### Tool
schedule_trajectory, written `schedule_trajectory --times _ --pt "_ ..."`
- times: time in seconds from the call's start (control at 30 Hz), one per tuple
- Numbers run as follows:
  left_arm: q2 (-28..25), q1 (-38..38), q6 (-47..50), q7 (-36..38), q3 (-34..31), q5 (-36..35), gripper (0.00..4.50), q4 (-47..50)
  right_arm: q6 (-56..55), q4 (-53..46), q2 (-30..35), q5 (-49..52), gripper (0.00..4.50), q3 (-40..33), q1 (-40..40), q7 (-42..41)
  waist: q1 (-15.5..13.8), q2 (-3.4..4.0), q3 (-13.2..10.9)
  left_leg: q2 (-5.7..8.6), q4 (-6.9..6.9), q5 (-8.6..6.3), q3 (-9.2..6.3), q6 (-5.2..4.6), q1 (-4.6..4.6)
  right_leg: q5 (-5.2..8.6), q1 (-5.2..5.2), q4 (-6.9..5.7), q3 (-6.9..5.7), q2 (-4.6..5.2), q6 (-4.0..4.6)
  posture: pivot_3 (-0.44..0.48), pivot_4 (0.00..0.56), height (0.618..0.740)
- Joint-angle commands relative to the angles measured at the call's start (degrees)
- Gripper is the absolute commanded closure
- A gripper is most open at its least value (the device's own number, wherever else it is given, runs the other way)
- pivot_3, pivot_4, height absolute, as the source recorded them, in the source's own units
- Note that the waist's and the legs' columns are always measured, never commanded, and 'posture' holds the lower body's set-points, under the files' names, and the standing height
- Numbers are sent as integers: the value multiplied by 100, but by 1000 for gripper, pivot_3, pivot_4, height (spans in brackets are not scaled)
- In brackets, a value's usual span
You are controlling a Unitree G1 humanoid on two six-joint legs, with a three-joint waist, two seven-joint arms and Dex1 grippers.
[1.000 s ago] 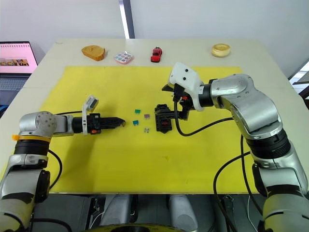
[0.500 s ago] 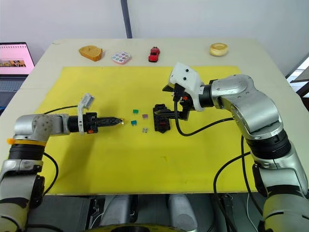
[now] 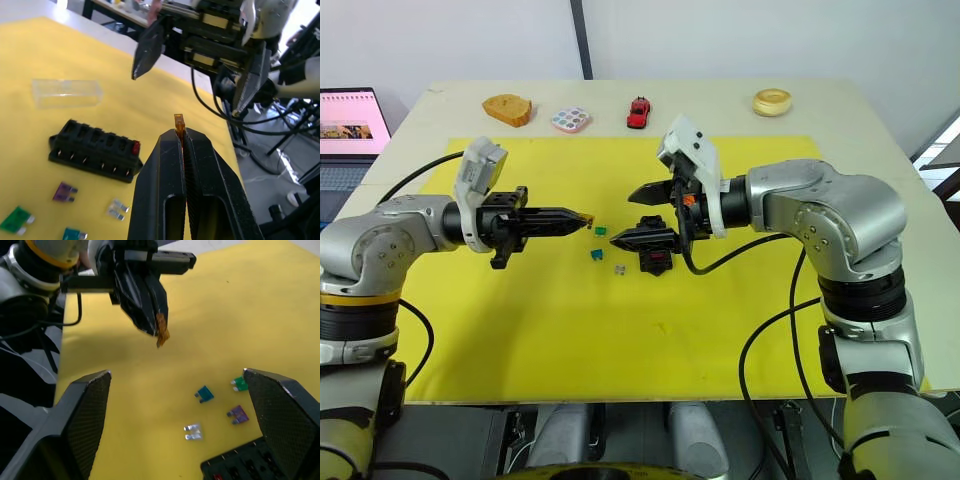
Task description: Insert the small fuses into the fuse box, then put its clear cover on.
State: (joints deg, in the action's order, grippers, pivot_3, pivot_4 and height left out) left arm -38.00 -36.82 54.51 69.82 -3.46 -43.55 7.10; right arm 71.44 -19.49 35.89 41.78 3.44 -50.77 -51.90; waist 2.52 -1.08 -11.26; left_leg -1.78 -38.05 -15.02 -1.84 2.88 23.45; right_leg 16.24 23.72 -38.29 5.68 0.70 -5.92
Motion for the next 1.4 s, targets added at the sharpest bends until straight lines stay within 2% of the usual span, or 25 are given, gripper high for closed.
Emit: schedule_trajectory --times 0.03,0.07,0.47,0.6,1.2,1.23,1.4 --pt "13 -183 -66 9 68 -137 4500 201 204 -56 -90 254 1778 -192 -216 187 1 0 0 0 0 0 0 0 0 0 0 0 0 0 0 0 150 740" --pt "22 -184 -88 5 92 -136 4500 208 264 -46 -115 297 2237 -203 -234 245 1 0 0 0 0 0 0 0 0 0 0 0 0 -1 0 0 150 740" --pt "139 -298 -351 -29 262 -87 4500 125 471 -76 -200 645 2237 -150 -264 509 6 0 0 -1 2 0 0 0 1 0 1 2 0 -3 0 0 150 740" --pt "138 -250 -377 -35 271 -73 4500 151 491 -78 -201 713 4032 -146 -266 556 4 0 0 -1 3 0 0 0 1 0 1 2 0 -3 0 0 150 740" --pt "119 -159 -501 -74 364 58 4500 145 499 -23 -285 897 4032 -118 -318 665 4 0 0 -1 5 0 0 0 1 1 1 5 0 -3 0 0 150 740" --pt "114 -163 -487 -81 370 61 4500 146 505 -20 -288 904 4277 -123 -326 667 4 0 0 -1 5 0 0 0 1 1 1 5 0 -3 0 0 150 740" --pt "85 -158 -455 -130 400 94 4500 147 485 -16 -294 911 4277 -123 -339 667 5 0 0 -1 5 0 0 0 1 1 1 5 0 -3 0 0 150 740"
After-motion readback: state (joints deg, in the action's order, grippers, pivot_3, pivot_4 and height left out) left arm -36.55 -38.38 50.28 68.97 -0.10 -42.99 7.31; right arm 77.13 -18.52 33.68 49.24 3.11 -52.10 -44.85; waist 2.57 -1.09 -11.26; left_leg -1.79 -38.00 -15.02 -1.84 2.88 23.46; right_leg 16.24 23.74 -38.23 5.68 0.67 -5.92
